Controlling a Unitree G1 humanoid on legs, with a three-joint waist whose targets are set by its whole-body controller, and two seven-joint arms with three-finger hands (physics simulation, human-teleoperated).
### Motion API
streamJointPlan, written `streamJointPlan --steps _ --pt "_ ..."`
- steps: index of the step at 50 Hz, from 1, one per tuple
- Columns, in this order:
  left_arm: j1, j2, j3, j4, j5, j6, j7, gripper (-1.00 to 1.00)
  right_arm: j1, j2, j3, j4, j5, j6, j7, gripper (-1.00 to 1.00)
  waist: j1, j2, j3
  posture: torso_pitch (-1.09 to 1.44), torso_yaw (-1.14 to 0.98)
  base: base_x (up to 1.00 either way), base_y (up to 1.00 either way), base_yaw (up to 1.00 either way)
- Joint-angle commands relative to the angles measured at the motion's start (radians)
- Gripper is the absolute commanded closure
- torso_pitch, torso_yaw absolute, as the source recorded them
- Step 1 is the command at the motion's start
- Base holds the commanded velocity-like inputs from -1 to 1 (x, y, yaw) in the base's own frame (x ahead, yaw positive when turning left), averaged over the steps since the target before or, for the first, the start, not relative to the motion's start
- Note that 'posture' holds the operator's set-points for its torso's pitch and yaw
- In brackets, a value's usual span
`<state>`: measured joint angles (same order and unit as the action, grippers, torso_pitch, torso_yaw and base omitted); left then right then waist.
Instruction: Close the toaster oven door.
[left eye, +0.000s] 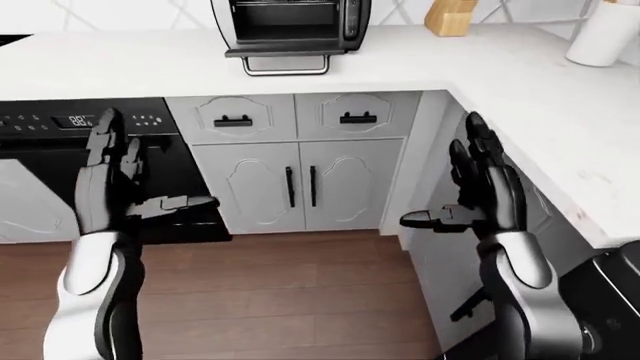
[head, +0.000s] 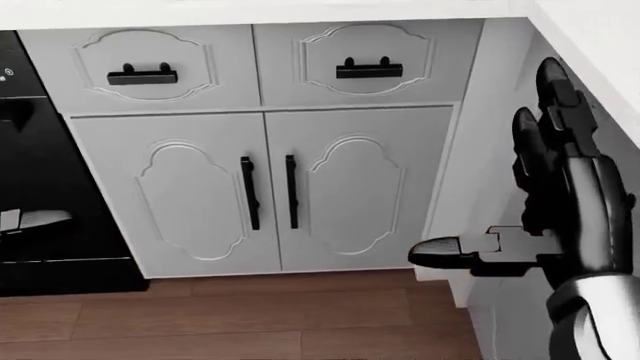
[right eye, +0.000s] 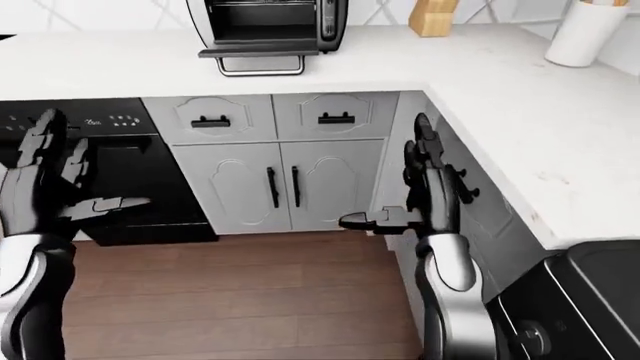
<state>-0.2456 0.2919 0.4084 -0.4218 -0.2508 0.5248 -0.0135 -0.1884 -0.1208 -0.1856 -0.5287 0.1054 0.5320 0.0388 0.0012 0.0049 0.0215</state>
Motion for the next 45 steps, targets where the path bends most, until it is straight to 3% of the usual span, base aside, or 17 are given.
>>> streamJointPlan --steps 1,9,17,30,36,41,42,44,45 --pt "-0.034 0.027 0.017 -0.022 -0.026 -0.014 0.011 -1.0 -0.036 -0.015 -0.008 -0.061 0.012 0.014 -0.003 -1.0 0.0 0.003 -0.016 0.0 0.0 0.0 0.0 0.0" --pt "-0.085 0.116 0.081 -0.065 -0.113 0.062 0.058 -1.0 -0.107 -0.068 -0.064 -0.121 0.046 0.102 -0.017 -1.0 0.0 0.007 -0.01 0.0 0.0 0.0 0.0 0.0" --pt "-0.104 0.173 0.11 -0.02 -0.141 0.045 0.068 -1.0 -0.167 -0.127 -0.115 -0.166 0.086 0.172 -0.03 -1.0 0.002 0.009 -0.006 0.0 0.0 0.0 0.0 0.0" --pt "-0.108 0.239 0.163 0.026 -0.16 0.016 0.063 -1.0 -0.223 -0.202 -0.164 -0.149 0.128 0.193 -0.056 -1.0 0.002 0.008 -0.002 0.0 0.0 0.0 0.0 0.0" --pt "-0.104 0.261 0.175 0.051 -0.163 -0.005 0.072 -1.0 -0.221 -0.21 -0.16 -0.139 0.132 0.182 -0.064 -1.0 0.001 0.009 0.0 0.0 0.0 0.0 0.0 0.0" --pt "-0.108 0.267 0.174 0.065 -0.156 -0.012 0.081 -1.0 -0.217 -0.21 -0.157 -0.141 0.129 0.178 -0.064 -1.0 0.001 0.008 -0.002 0.0 0.0 0.0 0.0 0.0" --pt "-0.107 0.268 0.175 0.064 -0.158 -0.011 0.081 -1.0 -0.212 -0.21 -0.152 -0.143 0.124 0.175 -0.061 -1.0 0.001 0.012 -0.025 0.0 0.0 0.09 0.0 0.0" --pt "-0.107 0.268 0.177 0.066 -0.16 -0.012 0.082 -1.0 -0.216 -0.209 -0.154 -0.146 0.125 0.179 -0.06 -1.0 0.001 0.011 0.002 0.0 0.0 0.12 0.02 0.0" --pt "-0.106 0.268 0.176 0.065 -0.16 -0.013 0.082 -1.0 -0.215 -0.209 -0.155 -0.146 0.125 0.179 -0.06 -1.0 0.0 0.012 0.004 0.0 0.0 0.12 0.02 0.0"
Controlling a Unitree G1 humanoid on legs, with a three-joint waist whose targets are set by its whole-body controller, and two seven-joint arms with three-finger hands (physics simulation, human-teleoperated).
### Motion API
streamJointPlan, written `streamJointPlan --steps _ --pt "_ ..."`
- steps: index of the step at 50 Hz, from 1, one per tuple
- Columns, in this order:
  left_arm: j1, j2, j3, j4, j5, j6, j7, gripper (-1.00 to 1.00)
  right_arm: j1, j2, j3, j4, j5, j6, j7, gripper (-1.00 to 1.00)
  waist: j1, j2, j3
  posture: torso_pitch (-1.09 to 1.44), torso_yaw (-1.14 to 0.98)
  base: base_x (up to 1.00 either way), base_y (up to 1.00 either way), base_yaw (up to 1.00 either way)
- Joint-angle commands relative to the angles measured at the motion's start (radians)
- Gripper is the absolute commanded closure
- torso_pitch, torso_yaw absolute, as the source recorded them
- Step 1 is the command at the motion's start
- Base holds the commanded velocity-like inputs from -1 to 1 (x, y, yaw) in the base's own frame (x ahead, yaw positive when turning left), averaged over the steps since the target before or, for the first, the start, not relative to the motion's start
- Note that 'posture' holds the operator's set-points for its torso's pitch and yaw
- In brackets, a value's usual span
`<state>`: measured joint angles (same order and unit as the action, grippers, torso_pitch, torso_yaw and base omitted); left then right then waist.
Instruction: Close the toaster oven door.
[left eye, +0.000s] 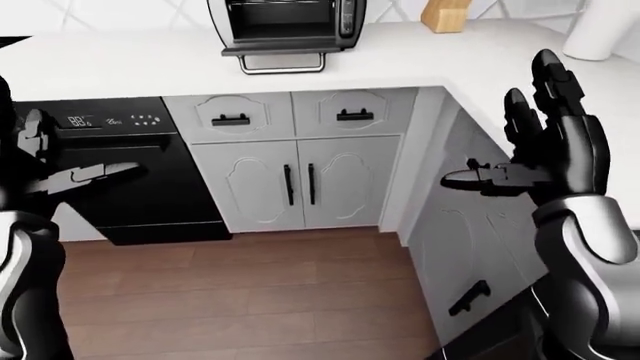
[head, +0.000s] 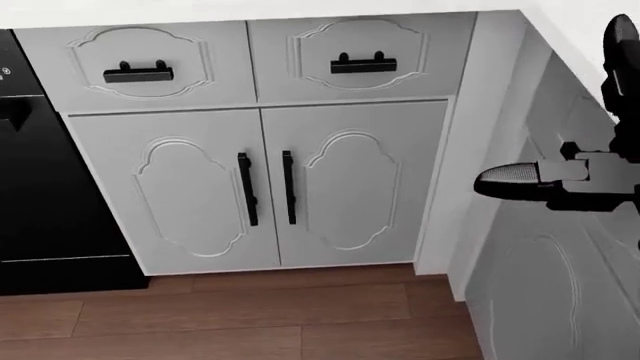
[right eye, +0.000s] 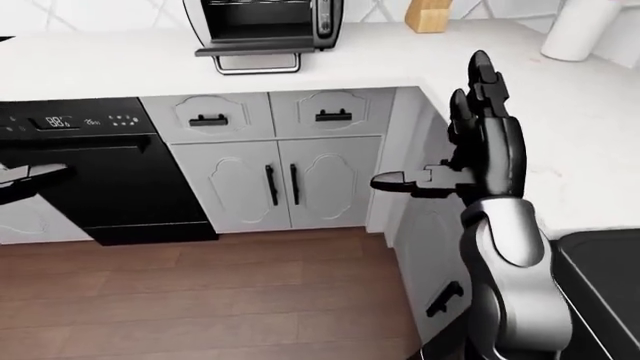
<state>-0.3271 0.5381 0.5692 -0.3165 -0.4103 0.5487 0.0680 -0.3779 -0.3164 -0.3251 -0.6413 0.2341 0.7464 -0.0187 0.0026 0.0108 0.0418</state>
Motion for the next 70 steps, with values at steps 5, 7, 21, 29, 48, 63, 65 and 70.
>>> streamJointPlan --steps 5,7,21,29,48,63,65,70 --pt "-0.022 0.022 0.012 -0.044 0.002 -0.033 -0.005 -1.0 -0.024 -0.009 -0.018 -0.033 -0.001 -0.037 -0.003 -1.0 -0.004 0.004 -0.015 0.0 0.0 0.13 0.03 0.0" --pt "-0.02 0.019 0.012 -0.048 0.0 -0.03 -0.006 -1.0 -0.024 -0.009 -0.02 -0.034 0.002 -0.036 -0.004 -1.0 -0.005 0.007 -0.016 0.0 0.0 0.13 0.03 0.0" --pt "-0.019 0.021 0.019 -0.062 -0.006 -0.022 -0.007 -1.0 -0.023 -0.013 -0.021 -0.044 0.007 -0.024 -0.006 -1.0 0.005 -0.032 -0.014 0.0 0.0 0.13 0.02 0.0" --pt "-0.024 0.024 0.018 -0.063 -0.007 -0.018 -0.005 -1.0 -0.03 -0.015 -0.022 -0.048 0.012 -0.017 -0.009 -1.0 -0.005 -0.021 -0.013 0.0 0.0 0.13 0.02 0.0" --pt "-0.027 0.03 0.019 -0.058 -0.011 -0.02 -0.002 -1.0 -0.039 -0.022 -0.023 -0.04 0.018 -0.022 -0.015 -1.0 0.007 -0.037 -0.012 0.0 0.0 0.14 0.02 0.0" --pt "-0.022 0.031 0.026 -0.068 -0.017 -0.009 -0.002 -1.0 -0.035 -0.024 -0.027 -0.057 0.023 -0.007 -0.019 -1.0 -0.021 0.078 -0.03 0.0 0.0 0.14 0.03 0.0" --pt "-0.023 0.031 0.024 -0.066 -0.016 -0.01 -0.002 -1.0 -0.04 -0.025 -0.027 -0.059 0.026 -0.002 -0.02 -1.0 -0.007 0.064 -0.013 0.0 0.0 0.14 0.12 0.0" --pt "-0.027 0.033 0.023 -0.064 -0.016 -0.009 -0.002 -1.0 -0.047 -0.029 -0.031 -0.059 0.031 0.003 -0.022 -1.0 0.001 -0.017 0.003 0.0 0.0 0.14 0.26 0.0"
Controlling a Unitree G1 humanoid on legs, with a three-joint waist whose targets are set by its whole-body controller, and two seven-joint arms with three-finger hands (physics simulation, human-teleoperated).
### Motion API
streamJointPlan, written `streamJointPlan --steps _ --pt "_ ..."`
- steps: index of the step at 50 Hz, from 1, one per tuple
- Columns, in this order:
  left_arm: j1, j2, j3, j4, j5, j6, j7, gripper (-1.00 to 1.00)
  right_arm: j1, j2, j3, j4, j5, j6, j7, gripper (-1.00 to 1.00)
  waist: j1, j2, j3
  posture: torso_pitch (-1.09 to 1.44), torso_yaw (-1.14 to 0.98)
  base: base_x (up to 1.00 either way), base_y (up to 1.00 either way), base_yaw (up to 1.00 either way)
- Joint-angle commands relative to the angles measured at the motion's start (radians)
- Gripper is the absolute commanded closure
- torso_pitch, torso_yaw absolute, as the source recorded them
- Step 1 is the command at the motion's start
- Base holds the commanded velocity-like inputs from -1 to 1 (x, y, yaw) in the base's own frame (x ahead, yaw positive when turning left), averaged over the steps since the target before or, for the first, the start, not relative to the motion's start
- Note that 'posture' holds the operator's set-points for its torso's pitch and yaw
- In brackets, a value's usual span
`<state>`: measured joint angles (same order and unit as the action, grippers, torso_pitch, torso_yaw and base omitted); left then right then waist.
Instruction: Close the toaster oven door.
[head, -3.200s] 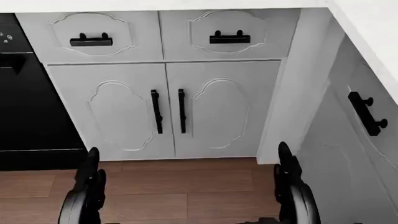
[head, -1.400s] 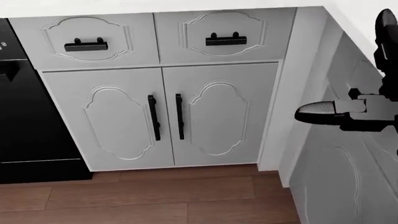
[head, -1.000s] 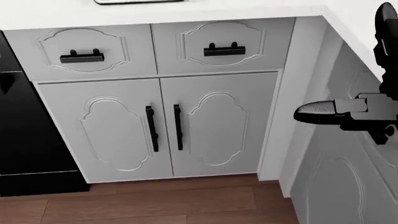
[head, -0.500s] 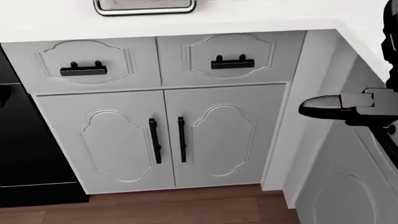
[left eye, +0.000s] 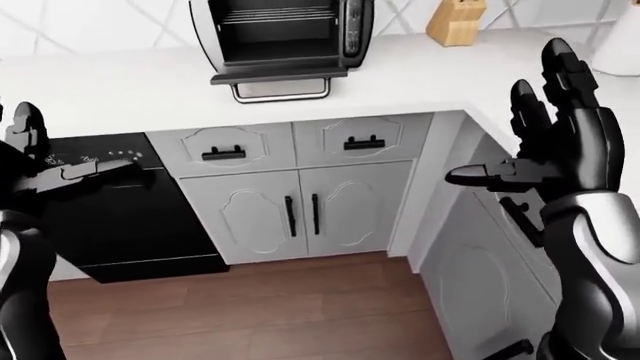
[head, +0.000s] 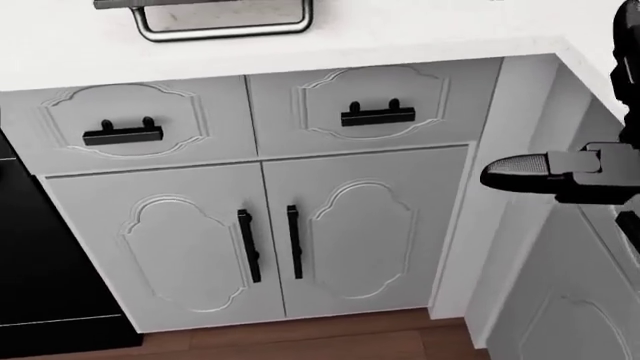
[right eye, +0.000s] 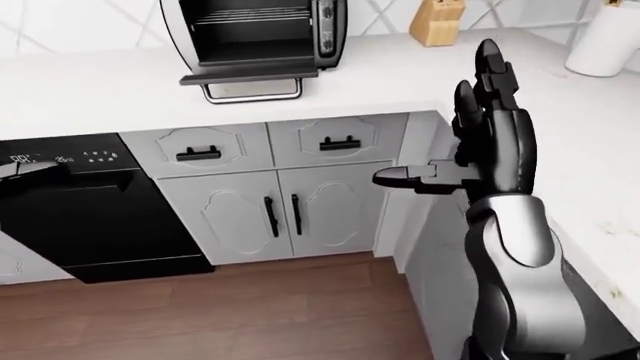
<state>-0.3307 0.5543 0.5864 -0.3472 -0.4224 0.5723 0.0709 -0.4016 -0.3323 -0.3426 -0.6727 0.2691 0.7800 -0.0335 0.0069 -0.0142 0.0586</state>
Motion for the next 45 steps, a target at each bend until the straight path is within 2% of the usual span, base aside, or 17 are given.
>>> streamJointPlan --steps 1,2,3,5,10,13,15,16,18,29,30,32,36,38,40,41,45 --pt "-0.023 0.016 0.004 -0.028 -0.001 -0.036 -0.006 -1.0 -0.023 -0.014 -0.013 -0.024 -0.003 -0.033 -0.007 -1.0 -0.002 -0.015 -0.016 0.0 0.0 0.14 0.27 0.0" --pt "-0.024 0.017 0.004 -0.027 -0.002 -0.036 -0.006 -1.0 -0.022 -0.014 -0.014 -0.023 -0.003 -0.035 -0.007 -1.0 -0.004 -0.048 -0.029 0.0 0.0 0.13 0.27 0.0" --pt "-0.026 0.018 0.004 -0.027 -0.001 -0.036 -0.005 -1.0 -0.024 -0.015 -0.015 -0.021 -0.002 -0.034 -0.007 -1.0 -0.015 -0.007 -0.029 0.0 0.0 0.14 0.27 0.0" --pt "-0.022 0.016 0.004 -0.029 -0.001 -0.038 -0.006 -1.0 -0.023 -0.017 -0.015 -0.023 -0.001 -0.035 -0.008 -1.0 -0.013 -0.03 -0.038 0.0 0.0 0.14 0.27 0.0" --pt "-0.025 0.021 0.009 -0.025 -0.002 -0.038 -0.006 -1.0 -0.028 -0.021 -0.016 -0.025 0.003 -0.03 -0.011 -1.0 -0.017 0.005 -0.026 0.0 0.0 0.14 0.27 0.0" --pt "-0.029 0.03 0.015 -0.018 -0.006 -0.037 -0.005 -1.0 -0.028 -0.023 -0.019 -0.028 0.006 -0.027 -0.013 -1.0 -0.025 0.062 -0.026 0.0 0.0 0.14 0.27 0.0" --pt "-0.03 0.035 0.018 -0.014 -0.007 -0.039 -0.004 -1.0 -0.03 -0.025 -0.019 -0.026 0.007 -0.028 -0.013 -1.0 -0.022 0.142 -0.05 0.0 0.0 0.14 0.27 0.0" --pt "-0.03 0.036 0.019 -0.014 -0.009 -0.039 -0.003 -1.0 -0.032 -0.027 -0.019 -0.028 0.008 -0.025 -0.014 -1.0 -0.015 0.089 -0.037 0.0 0.0 0.14 0.27 0.0" --pt "-0.029 0.036 0.019 -0.014 -0.01 -0.04 -0.002 -1.0 -0.029 -0.027 -0.021 -0.03 0.009 -0.025 -0.014 -1.0 -0.011 0.099 -0.03 0.0 0.0 0.14 0.27 0.0" --pt "-0.027 0.037 0.016 -0.012 -0.011 -0.044 -0.001 -1.0 -0.033 -0.03 -0.021 -0.028 0.011 -0.023 -0.016 -1.0 0.006 -0.03 -0.036 0.0 0.0 0.15 0.25 0.0" --pt "-0.027 0.037 0.015 -0.012 -0.01 -0.043 -0.001 -1.0 -0.033 -0.03 -0.019 -0.025 0.009 -0.027 -0.016 -1.0 -0.003 -0.005 -0.031 0.0 0.0 0.14 0.19 0.0" --pt "-0.027 0.036 0.014 -0.014 -0.01 -0.043 -0.001 -1.0 -0.035 -0.031 -0.02 -0.025 0.011 -0.025 -0.017 -1.0 -0.007 -0.022 -0.033 0.0 0.0 0.13 0.16 0.0" --pt "-0.032 0.04 0.015 -0.021 -0.014 -0.034 0.001 -1.0 -0.036 -0.032 -0.021 -0.02 0.012 -0.029 -0.015 -1.0 -0.013 0.015 -0.029 0.0 0.0 0.14 0.11 0.0" --pt "-0.034 0.041 0.015 -0.02 -0.014 -0.033 0.001 -1.0 -0.037 -0.033 -0.021 -0.02 0.013 -0.028 -0.015 -1.0 -0.019 0.048 -0.02 0.0 0.0 0.14 0.11 0.0" --pt "-0.032 0.039 0.014 -0.02 -0.012 -0.035 0.001 -1.0 -0.036 -0.033 -0.023 -0.021 0.013 -0.028 -0.015 -1.0 -0.02 0.116 -0.038 0.0 0.0 0.14 0.11 0.0" --pt "-0.032 0.04 0.014 -0.02 -0.012 -0.035 0.001 -1.0 -0.035 -0.034 -0.024 -0.023 0.014 -0.027 -0.015 -1.0 -0.01 0.087 -0.036 0.0 0.0 0.15 0.11 0.0" --pt "-0.03 0.038 0.013 -0.019 -0.009 -0.039 -0.001 -1.0 -0.03 -0.034 -0.027 -0.02 0.015 -0.034 -0.014 -1.0 -0.005 0.075 -0.033 0.0 0.0 0.14 0.11 0.0"
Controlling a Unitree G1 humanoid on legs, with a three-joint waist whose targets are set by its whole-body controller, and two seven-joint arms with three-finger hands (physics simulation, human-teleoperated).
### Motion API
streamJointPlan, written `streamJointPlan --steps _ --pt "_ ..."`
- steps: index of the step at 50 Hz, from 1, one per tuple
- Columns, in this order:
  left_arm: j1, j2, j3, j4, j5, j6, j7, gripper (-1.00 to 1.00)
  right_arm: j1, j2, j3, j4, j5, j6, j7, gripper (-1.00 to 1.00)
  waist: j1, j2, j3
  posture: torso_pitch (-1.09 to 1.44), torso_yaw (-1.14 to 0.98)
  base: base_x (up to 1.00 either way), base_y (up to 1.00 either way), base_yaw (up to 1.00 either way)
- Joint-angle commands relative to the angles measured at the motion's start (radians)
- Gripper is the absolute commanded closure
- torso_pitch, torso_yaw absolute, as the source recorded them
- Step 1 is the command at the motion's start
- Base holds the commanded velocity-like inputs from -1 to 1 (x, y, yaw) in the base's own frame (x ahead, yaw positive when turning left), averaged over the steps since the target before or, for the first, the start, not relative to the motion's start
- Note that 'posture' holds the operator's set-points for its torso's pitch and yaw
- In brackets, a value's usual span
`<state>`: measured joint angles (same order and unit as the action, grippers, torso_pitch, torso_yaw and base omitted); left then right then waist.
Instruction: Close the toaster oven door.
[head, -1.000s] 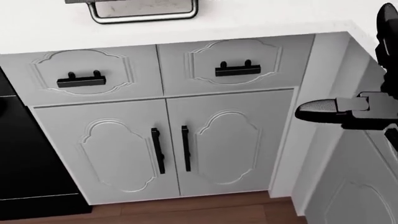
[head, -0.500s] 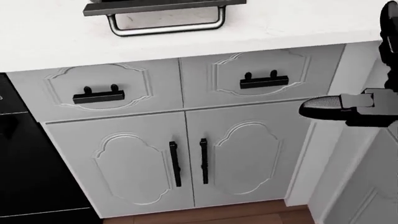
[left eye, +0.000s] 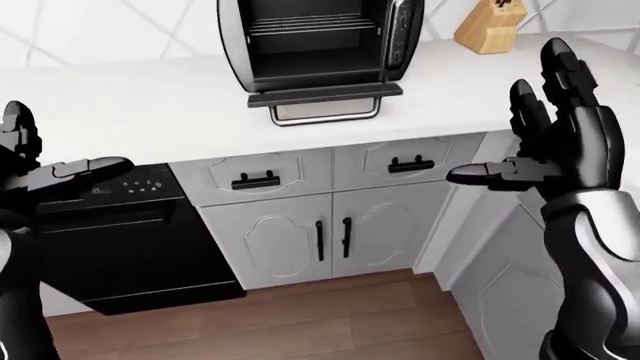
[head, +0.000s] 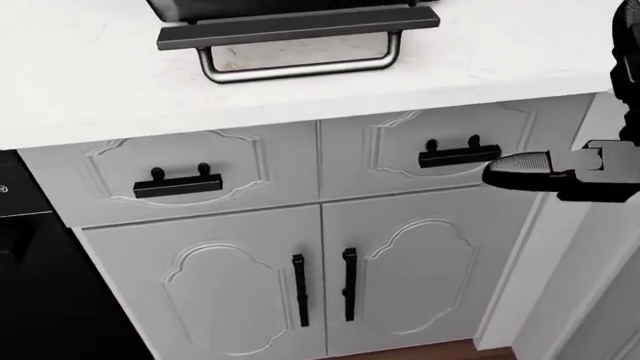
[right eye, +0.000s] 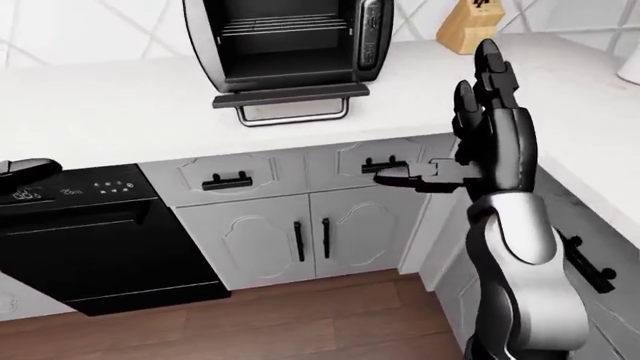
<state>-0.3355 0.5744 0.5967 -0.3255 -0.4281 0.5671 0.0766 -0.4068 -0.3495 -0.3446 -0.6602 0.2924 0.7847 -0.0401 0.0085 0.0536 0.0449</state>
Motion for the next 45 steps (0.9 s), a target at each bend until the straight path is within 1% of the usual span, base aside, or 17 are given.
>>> streamJointPlan --steps 1,5,8,9,10,12,17,19,21,22,24,30,34,35,36,40,45 --pt "-0.024 0.017 0.002 -0.041 -0.002 -0.034 -0.007 -1.0 -0.023 -0.016 -0.026 -0.032 -0.008 -0.042 -0.007 -1.0 -0.006 -0.001 -0.019 0.0 0.0 0.14 0.11 0.0" --pt "-0.026 0.019 0.003 -0.04 -0.001 -0.033 -0.009 -1.0 -0.025 -0.018 -0.028 -0.034 -0.005 -0.038 -0.009 -1.0 -0.003 -0.04 -0.008 0.0 0.0 0.14 0.11 0.0" --pt "-0.027 0.02 0.005 -0.039 -0.001 -0.034 -0.01 -1.0 -0.029 -0.02 -0.027 -0.04 -0.002 -0.027 -0.013 -1.0 0.001 -0.1 -0.019 0.0 0.0 0.15 0.1 0.0" --pt "-0.027 0.021 0.006 -0.038 -0.001 -0.034 -0.01 -1.0 -0.027 -0.019 -0.027 -0.042 -0.002 -0.027 -0.013 -1.0 0.006 -0.103 -0.027 0.0 0.0 0.15 0.09 0.0" --pt "-0.028 0.022 0.007 -0.037 -0.002 -0.033 -0.01 -1.0 -0.025 -0.018 -0.027 -0.042 -0.003 -0.03 -0.013 -1.0 -0.007 -0.078 -0.02 0.0 0.0 0.15 0.09 0.0" --pt "-0.028 0.022 0.008 -0.039 -0.004 -0.032 -0.01 -1.0 -0.026 -0.019 -0.027 -0.045 -0.001 -0.026 -0.015 -1.0 -0.008 -0.089 -0.016 0.0 0.0 0.15 0.09 0.0" --pt "-0.026 0.023 0.009 -0.04 -0.005 -0.031 -0.01 -1.0 -0.029 -0.022 -0.03 -0.045 0.001 -0.023 -0.016 -1.0 -0.013 -0.05 -0.011 0.0 0.0 0.14 0.09 0.0" --pt "-0.028 0.024 0.008 -0.038 -0.004 -0.031 -0.009 -1.0 -0.033 -0.025 -0.031 -0.039 0.002 -0.025 -0.015 -1.0 -0.018 -0.018 -0.006 0.0 0.0 0.15 0.08 0.0" --pt "-0.029 0.025 0.008 -0.039 -0.005 -0.03 -0.008 -1.0 -0.036 -0.026 -0.031 -0.038 0.003 -0.024 -0.016 -1.0 -0.022 0.05 -0.027 0.0 0.0 0.15 0.08 0.0" --pt "-0.029 0.025 0.007 -0.04 -0.005 -0.03 -0.008 -1.0 -0.037 -0.027 -0.031 -0.038 0.005 -0.023 -0.017 -1.0 -0.011 0.017 -0.022 0.0 0.0 0.15 0.08 0.0" --pt "-0.029 0.025 0.007 -0.041 -0.006 -0.028 -0.008 -1.0 -0.037 -0.028 -0.03 -0.036 0.004 -0.026 -0.017 -1.0 -0.011 0.028 -0.013 0.0 0.0 0.15 0.08 0.0" --pt "-0.031 0.026 0.006 -0.042 -0.007 -0.027 -0.005 -1.0 -0.036 -0.03 -0.033 -0.036 0.007 -0.029 -0.018 -1.0 -0.004 -0.027 -0.011 0.0 0.0 0.15 0.07 0.0" --pt "-0.031 0.027 0.006 -0.04 -0.006 -0.029 -0.006 -1.0 -0.037 -0.032 -0.034 -0.034 0.008 -0.031 -0.019 -1.0 0.002 -0.101 -0.021 0.0 0.0 0.15 0.07 0.0" --pt "-0.031 0.026 0.006 -0.04 -0.006 -0.029 -0.006 -1.0 -0.036 -0.032 -0.034 -0.034 0.008 -0.032 -0.019 -1.0 0.007 -0.103 -0.03 0.0 0.0 0.15 0.06 0.0" --pt "-0.031 0.026 0.007 -0.04 -0.006 -0.029 -0.006 -1.0 -0.038 -0.034 -0.035 -0.032 0.009 -0.029 -0.02 -1.0 -0.007 -0.079 -0.019 0.0 0.0 0.16 0.05 0.0" --pt "-0.031 0.029 0.009 -0.038 -0.007 -0.029 -0.008 -1.0 -0.037 -0.035 -0.036 -0.037 0.011 -0.026 -0.022 -1.0 -0.009 -0.074 -0.021 0.0 0.0 0.15 0.05 0.0" --pt "-0.028 0.028 0.008 -0.039 -0.006 -0.032 -0.01 -1.0 -0.039 -0.037 -0.038 -0.037 0.012 -0.026 -0.024 -1.0 -0.018 -0.014 -0.006 0.0 0.0 0.15 0.05 0.0"
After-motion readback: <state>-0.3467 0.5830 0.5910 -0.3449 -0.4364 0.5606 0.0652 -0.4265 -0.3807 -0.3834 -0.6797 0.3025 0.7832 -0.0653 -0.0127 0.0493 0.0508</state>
